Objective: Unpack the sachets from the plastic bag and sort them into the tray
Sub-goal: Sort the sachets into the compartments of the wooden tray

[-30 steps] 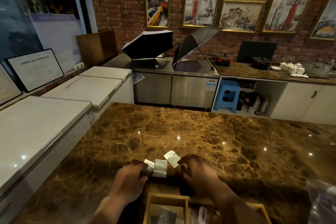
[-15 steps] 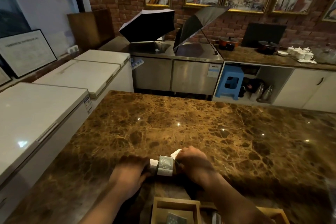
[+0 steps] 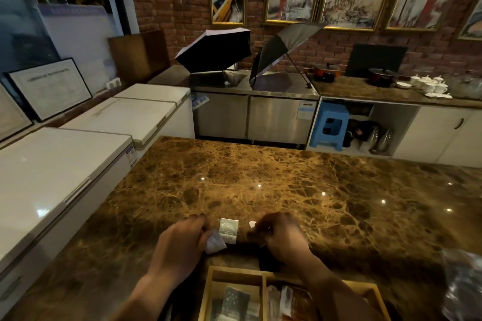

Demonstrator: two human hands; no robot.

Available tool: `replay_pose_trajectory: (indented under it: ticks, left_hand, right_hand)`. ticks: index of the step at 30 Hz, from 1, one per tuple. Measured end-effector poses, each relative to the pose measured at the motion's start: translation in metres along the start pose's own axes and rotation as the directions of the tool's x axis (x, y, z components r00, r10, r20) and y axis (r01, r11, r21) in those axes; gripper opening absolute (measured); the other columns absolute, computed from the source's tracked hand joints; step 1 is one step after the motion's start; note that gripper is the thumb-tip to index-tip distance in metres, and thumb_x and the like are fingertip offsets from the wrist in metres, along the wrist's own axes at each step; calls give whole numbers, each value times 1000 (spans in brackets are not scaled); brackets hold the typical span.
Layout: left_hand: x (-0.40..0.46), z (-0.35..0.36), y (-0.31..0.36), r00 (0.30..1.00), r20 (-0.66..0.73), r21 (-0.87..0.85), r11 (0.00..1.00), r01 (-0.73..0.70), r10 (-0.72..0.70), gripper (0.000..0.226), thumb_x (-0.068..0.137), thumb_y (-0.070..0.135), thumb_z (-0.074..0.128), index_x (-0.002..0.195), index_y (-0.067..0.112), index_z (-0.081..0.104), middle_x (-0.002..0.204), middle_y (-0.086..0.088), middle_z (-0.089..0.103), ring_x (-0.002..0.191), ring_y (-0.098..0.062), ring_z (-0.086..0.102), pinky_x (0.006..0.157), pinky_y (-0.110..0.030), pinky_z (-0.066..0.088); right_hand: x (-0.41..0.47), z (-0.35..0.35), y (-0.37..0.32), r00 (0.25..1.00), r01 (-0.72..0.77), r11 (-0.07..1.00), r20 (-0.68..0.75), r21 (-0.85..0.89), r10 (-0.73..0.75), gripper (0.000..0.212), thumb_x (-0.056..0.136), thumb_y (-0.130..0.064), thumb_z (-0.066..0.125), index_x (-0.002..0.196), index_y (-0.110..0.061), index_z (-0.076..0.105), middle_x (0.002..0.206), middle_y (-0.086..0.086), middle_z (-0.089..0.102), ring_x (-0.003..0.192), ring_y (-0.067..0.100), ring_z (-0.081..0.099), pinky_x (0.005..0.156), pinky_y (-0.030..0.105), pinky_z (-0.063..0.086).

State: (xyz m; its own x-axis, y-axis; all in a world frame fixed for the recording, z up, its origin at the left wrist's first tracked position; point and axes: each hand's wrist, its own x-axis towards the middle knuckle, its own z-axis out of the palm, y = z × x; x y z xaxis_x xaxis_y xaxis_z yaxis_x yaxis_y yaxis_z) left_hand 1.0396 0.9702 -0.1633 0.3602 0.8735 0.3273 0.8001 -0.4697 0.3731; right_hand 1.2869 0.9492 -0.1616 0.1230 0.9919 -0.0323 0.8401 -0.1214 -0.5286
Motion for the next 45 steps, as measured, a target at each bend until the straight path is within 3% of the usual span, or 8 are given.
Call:
replay_pose_trajectory:
  ticks: [6, 11, 15, 19, 23, 30, 35, 45]
  left_hand:
    - [-33, -24, 47, 999, 1, 3, 999, -39, 39, 11, 99, 44, 45, 96, 37, 53, 93, 19, 56, 81, -4, 53, 67, -24, 42]
    - [-71, -23, 74, 992, 70, 49, 993, -106, 103, 18, 96, 43, 50, 109, 36, 60, 108, 18, 60, 97, -1, 56, 79, -19, 47]
    - [-100, -7, 70, 975, 171, 39, 988, -152, 143, 13, 80, 45, 52, 86, 36, 60, 90, 19, 65, 86, -2, 61, 71, -16, 45]
    - [-113, -4, 64, 963, 230, -15, 990, -143, 143, 19, 82, 53, 50, 81, 37, 60, 87, 23, 61, 87, 5, 45, 79, -24, 41]
    - [-112, -11, 59, 984, 159, 1, 996, -86, 84, 26, 88, 56, 42, 76, 39, 57, 78, 23, 57, 87, 2, 51, 90, -29, 37]
    - [-82, -21, 42, 991, -6, 14, 991, 133, -133, 9, 93, 51, 46, 98, 45, 50, 88, 17, 61, 82, -3, 57, 75, -23, 45]
    - [-39, -20, 36, 991, 48, 36, 992, 124, -126, 16, 95, 42, 53, 110, 38, 57, 109, 16, 64, 99, -5, 57, 87, -26, 45]
    - [22, 34, 5, 961, 276, 16, 999, 30, -33, 49, 84, 39, 68, 131, 38, 55, 139, 12, 56, 128, -11, 49, 104, -27, 41]
  right_hand:
    - [-46, -18, -5, 994, 109, 993, -10, 44, -108, 21, 92, -17, 72, 109, -28, 78, 110, -13, 76, 98, 1, 67, 89, 18, 54]
    - [-80, -21, -10, 997, 72, 981, 11, 180, -75, 25, 87, -18, 77, 104, -36, 75, 112, -16, 71, 106, 3, 65, 94, 25, 56]
    - [-101, -16, -18, 984, 157, 969, 55, 191, -170, 24, 90, -19, 75, 109, -33, 75, 114, -16, 71, 103, -1, 64, 94, 23, 57]
    - [-117, -6, -28, 957, 243, 957, 123, 159, -264, 24, 91, -26, 74, 114, -29, 72, 113, -13, 72, 100, 0, 66, 88, 22, 57]
    - [-124, 2, -27, 932, 302, 949, 178, 94, -314, 22, 96, -33, 67, 118, -30, 68, 108, -20, 62, 87, -8, 54, 73, 14, 47]
    - [-97, -9, -17, 985, 169, 985, 31, 42, -170, 18, 96, -35, 63, 112, -39, 69, 116, -17, 66, 108, 2, 59, 99, 30, 52]
    - [-68, -22, -1, 999, 51, 999, -3, 16, -51, 17, 95, -35, 65, 112, -39, 67, 110, -16, 63, 104, 3, 59, 92, 26, 52]
    - [-25, -25, 30, 982, -119, 977, 125, -177, 142, 42, 98, -43, 58, 140, -34, 54, 141, -3, 57, 128, 16, 54, 108, 33, 47]
